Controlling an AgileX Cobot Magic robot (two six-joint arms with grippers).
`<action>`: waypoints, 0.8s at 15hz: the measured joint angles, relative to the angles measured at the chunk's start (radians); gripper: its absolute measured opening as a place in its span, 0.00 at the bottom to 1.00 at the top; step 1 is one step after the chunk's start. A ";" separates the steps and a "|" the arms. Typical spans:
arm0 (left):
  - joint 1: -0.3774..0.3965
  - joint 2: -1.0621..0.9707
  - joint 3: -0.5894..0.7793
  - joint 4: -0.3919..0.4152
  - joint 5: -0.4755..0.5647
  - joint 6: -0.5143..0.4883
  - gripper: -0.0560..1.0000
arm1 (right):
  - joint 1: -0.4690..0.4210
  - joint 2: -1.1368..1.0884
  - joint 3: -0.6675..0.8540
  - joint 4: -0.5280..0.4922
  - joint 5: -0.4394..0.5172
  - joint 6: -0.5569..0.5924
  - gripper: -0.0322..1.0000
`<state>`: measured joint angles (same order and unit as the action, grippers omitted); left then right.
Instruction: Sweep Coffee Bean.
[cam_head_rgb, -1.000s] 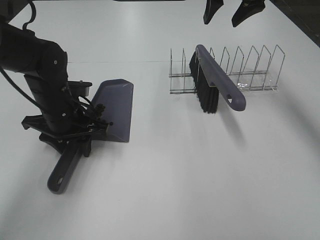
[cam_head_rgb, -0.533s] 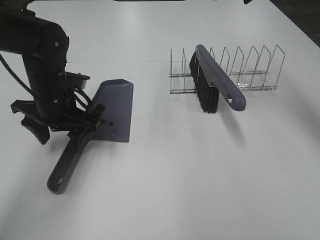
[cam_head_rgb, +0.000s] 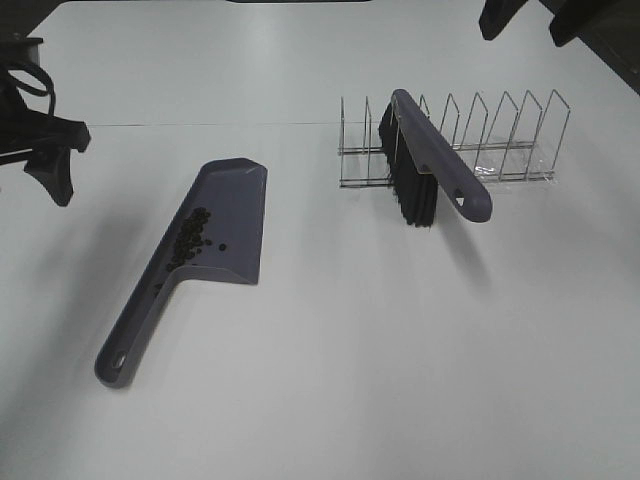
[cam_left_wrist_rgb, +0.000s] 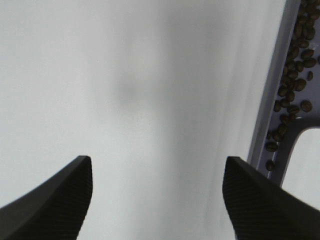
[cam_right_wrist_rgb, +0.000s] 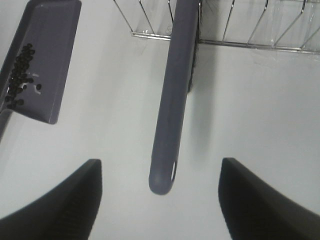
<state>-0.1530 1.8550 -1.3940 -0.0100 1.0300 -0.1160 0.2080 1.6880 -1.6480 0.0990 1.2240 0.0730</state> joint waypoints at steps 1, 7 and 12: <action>0.002 -0.041 0.018 0.000 0.000 0.011 0.67 | 0.000 -0.018 0.026 0.000 0.000 -0.001 0.63; 0.002 -0.334 0.281 -0.004 0.000 0.042 0.67 | 0.000 -0.285 0.333 0.000 -0.001 -0.006 0.63; 0.002 -0.608 0.494 -0.060 -0.017 0.037 0.67 | 0.000 -0.586 0.593 0.000 -0.001 -0.006 0.63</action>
<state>-0.1510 1.2470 -0.9000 -0.0700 1.0130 -0.0790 0.2080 1.1020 -1.0550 0.0990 1.2230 0.0670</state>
